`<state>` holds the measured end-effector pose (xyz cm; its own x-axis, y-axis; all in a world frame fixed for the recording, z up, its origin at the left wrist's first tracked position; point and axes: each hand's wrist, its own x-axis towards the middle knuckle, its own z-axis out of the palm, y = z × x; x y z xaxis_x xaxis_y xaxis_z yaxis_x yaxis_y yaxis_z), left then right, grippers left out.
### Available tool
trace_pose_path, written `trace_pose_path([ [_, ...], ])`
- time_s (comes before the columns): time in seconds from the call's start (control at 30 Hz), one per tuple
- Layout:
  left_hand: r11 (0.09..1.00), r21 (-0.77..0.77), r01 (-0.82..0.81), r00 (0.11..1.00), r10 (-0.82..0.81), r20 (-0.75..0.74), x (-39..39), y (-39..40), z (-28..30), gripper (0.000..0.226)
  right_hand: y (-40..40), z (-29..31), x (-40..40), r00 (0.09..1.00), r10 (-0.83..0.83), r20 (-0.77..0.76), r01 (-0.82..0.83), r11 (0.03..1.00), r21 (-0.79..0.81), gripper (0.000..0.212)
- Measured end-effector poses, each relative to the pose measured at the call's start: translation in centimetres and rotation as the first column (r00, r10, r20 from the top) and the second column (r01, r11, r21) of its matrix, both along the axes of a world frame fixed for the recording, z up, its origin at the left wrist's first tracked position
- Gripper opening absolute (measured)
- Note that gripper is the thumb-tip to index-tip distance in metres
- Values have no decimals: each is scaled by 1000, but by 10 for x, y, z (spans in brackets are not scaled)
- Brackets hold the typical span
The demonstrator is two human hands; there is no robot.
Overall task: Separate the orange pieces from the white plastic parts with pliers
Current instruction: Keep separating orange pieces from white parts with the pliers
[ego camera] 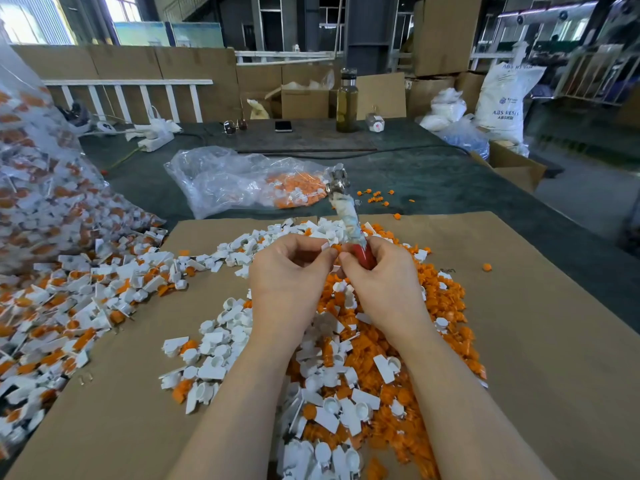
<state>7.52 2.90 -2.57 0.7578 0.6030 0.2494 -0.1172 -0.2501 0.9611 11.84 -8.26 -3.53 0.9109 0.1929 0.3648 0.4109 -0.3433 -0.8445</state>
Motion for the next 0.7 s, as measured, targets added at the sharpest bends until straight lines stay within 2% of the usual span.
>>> trace_pose_path([
  [0.3,1000,6,0,1000,0,11,-1,0,1,18,0,5,-4,997,5,-72,-3,1000,31,15],
  [0.37,998,-56,14,1000,-13,18,-2,2,2,15,-2,7,-4,992,52,-114,-45,997,63,9],
  [0.43,981,-188,47,998,-36,59,-4,7,3,11,-6,9,-4,979,119,-164,-108,991,76,5],
  [0.53,935,-338,108,989,-65,135,-6,15,4,8,-15,10,-2,951,211,-227,-211,977,27,5],
  [0.7,902,-407,142,978,-63,201,-7,26,5,8,-21,12,-1,901,316,-298,-353,932,-82,9],
])
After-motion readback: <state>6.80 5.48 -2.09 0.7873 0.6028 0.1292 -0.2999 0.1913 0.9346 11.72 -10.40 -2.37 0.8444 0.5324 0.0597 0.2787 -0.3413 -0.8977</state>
